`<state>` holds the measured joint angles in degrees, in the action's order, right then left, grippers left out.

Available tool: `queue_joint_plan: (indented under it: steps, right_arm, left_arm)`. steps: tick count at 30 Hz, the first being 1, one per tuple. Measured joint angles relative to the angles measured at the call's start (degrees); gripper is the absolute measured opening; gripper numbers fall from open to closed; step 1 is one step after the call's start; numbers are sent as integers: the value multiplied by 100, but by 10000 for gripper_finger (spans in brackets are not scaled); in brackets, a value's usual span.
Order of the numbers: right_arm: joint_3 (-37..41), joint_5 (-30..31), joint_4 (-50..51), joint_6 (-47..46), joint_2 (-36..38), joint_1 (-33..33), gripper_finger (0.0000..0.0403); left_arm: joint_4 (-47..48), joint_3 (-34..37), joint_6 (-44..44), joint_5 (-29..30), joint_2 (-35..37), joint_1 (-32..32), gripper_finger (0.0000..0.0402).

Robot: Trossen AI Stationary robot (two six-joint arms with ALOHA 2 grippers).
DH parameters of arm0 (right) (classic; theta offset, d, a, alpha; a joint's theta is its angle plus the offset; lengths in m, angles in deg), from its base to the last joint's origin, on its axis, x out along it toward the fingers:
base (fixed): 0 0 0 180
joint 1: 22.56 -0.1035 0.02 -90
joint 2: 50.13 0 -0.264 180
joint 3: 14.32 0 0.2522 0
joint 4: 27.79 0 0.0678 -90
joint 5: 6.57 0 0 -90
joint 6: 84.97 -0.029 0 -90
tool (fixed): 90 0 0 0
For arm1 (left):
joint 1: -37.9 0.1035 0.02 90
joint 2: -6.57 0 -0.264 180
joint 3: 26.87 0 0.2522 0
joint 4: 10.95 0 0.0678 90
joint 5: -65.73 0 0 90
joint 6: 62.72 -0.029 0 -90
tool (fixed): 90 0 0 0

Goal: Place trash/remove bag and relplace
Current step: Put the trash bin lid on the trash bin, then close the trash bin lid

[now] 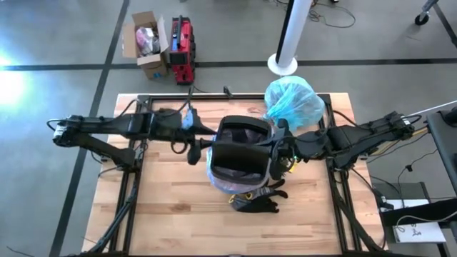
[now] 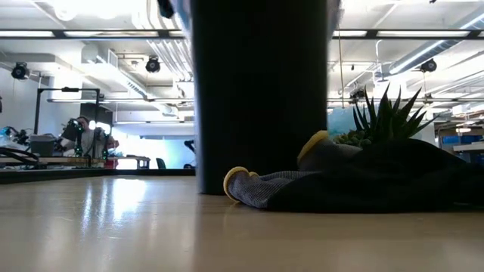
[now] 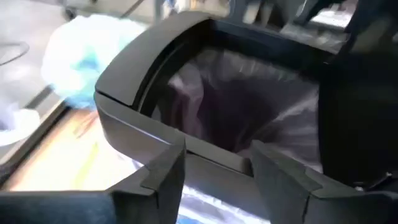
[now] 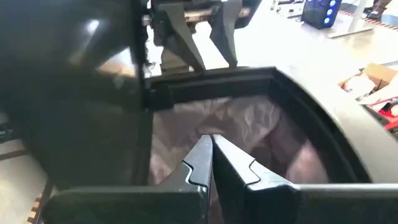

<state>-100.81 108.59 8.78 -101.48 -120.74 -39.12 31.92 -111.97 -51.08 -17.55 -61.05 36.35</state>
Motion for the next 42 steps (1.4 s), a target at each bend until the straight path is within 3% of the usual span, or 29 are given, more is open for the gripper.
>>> queue_joint_plan:
  steps: [5, 11, 17, 26, 33, 42]
  right_arm:
    - [-2, 17, 1, 0, 34, 0, 0]
    - [-362, 34, 143, 229, 219, -5, 0]
    - [-1228, -63, -34, 963, 225, -110, 0]
    - [-1697, -1221, -1711, 1465, -317, -233, 0]
    - [-2311, -2151, -1026, 1292, -756, -291, 0]
    - [-3282, -2390, 629, 1364, -1192, -256, 0]
  left_arm:
    - [-726, 744, 373, -438, 157, -3, 141]
    - [-683, 709, 184, -515, 550, -5, 122]
    - [-651, 142, -122, -391, 905, -5, 114]
    - [-671, -826, -351, -193, 890, -39, 126]
    - [-758, -2022, -235, -1332, 637, -401, 126]
    - [-736, -2167, -439, -881, -98, -1030, 114]
